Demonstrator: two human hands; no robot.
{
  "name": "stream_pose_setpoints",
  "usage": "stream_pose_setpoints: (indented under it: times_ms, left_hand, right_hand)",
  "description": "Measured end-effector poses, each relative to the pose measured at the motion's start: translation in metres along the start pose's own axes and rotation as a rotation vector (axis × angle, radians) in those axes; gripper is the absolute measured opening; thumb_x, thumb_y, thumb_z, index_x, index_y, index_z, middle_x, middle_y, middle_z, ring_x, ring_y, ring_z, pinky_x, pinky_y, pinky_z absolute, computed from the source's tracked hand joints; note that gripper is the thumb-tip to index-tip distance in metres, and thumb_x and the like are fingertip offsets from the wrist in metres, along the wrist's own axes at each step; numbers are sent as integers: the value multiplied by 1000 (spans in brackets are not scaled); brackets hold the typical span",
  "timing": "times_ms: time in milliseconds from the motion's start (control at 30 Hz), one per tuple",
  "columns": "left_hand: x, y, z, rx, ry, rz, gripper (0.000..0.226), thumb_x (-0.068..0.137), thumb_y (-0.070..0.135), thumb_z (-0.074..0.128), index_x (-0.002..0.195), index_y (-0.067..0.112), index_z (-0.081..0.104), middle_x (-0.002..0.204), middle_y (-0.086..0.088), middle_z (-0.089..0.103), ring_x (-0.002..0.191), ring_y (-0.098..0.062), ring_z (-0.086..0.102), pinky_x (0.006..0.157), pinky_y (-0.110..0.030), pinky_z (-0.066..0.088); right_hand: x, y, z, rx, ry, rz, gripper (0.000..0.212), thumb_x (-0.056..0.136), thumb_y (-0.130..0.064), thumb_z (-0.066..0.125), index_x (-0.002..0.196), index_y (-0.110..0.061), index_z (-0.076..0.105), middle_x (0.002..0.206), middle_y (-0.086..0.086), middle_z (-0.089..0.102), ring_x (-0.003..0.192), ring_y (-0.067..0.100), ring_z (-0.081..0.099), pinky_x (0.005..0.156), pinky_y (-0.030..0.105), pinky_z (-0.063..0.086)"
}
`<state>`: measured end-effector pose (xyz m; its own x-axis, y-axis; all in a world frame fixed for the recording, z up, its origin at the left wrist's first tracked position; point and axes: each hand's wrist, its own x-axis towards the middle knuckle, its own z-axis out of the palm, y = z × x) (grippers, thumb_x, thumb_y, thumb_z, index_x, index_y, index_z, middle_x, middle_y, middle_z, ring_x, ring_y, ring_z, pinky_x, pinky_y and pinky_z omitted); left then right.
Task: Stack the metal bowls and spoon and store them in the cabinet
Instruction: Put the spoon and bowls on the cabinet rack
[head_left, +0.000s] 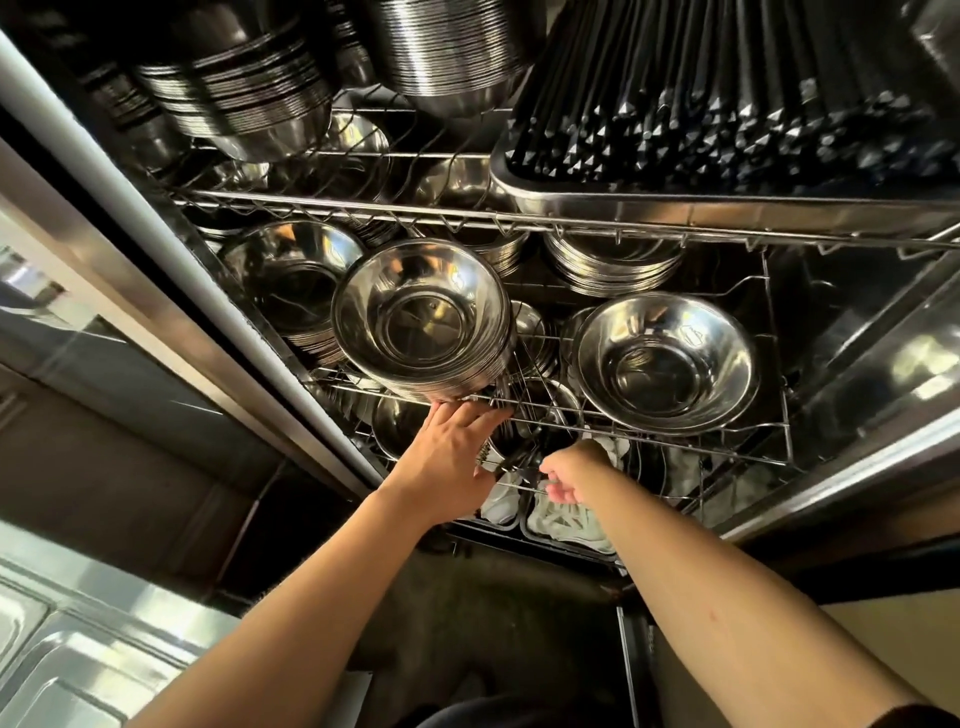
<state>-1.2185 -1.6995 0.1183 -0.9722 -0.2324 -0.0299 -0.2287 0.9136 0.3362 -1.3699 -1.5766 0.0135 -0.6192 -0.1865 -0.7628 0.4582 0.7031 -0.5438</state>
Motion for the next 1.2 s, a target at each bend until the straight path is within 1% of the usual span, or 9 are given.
stream_pose_setpoints:
  times_ms: [133,233,400,700,800,867,967,1067,1200]
  left_hand:
    - [0,1,-2,15,-24,-2,78,79,24,59,152,29,31,148,0,42,136,-23,27,119,-44,18]
    - [1,0,-2,56,-12,16,75,82,26,59,152,27,33,148,-1,43,136,-24,29,119,-44,20]
    - [5,4,1,197,1,39,70,87,42,56,151,23,33,147,-3,45,135,-28,34,116,-40,25]
    - [24,31,-11,88,54,43,60,89,49,57,141,22,44,130,-5,58,119,-29,51,97,-40,46]
    - [39,48,-18,48,59,111,63,88,51,58,142,24,41,133,-4,55,122,-29,51,96,-43,49]
    - [50,58,-21,50,57,157,68,87,55,57,144,24,37,137,-5,52,126,-30,46,97,-43,47]
    - [69,67,-22,77,32,197,83,83,67,54,150,26,27,149,-4,41,137,-28,36,106,-45,41]
    - [84,71,-17,138,-62,177,100,78,81,44,156,27,11,163,-2,20,149,-28,16,114,-49,29]
    - [93,72,-7,165,-168,134,111,71,91,30,157,29,-4,167,-1,-4,151,-24,-5,119,-48,9]
  right_hand:
    - [-17,8,-6,-106,52,-117,20,86,-11,73,100,-4,60,90,14,73,59,19,67,48,29,58]
    - [-39,15,-18,-318,105,-324,22,84,-26,68,100,-18,56,91,3,68,73,18,69,56,31,56]
    - [-89,30,-49,-589,215,-580,29,89,-43,65,112,-26,61,90,-10,65,73,8,64,62,29,52]
    - [-162,24,-112,-553,554,-769,27,92,-42,66,112,-26,63,107,-9,64,85,9,64,71,27,53]
    - [-165,15,-130,-547,619,-746,46,86,-41,74,127,-25,57,123,-6,54,87,11,61,71,27,49]
    - [-163,9,-139,-559,637,-715,69,81,-43,79,140,-22,49,138,0,46,113,20,56,87,32,48]
    - [-159,-2,-148,-568,620,-641,101,74,-47,85,154,-18,30,159,10,26,147,29,28,113,46,34]
    - [-152,-12,-155,-539,573,-560,121,65,-48,91,159,-22,19,168,12,8,154,30,10,118,51,25]
    - [-140,-15,-163,-460,464,-522,131,53,-47,95,158,-30,18,168,6,16,155,23,-1,118,52,24]
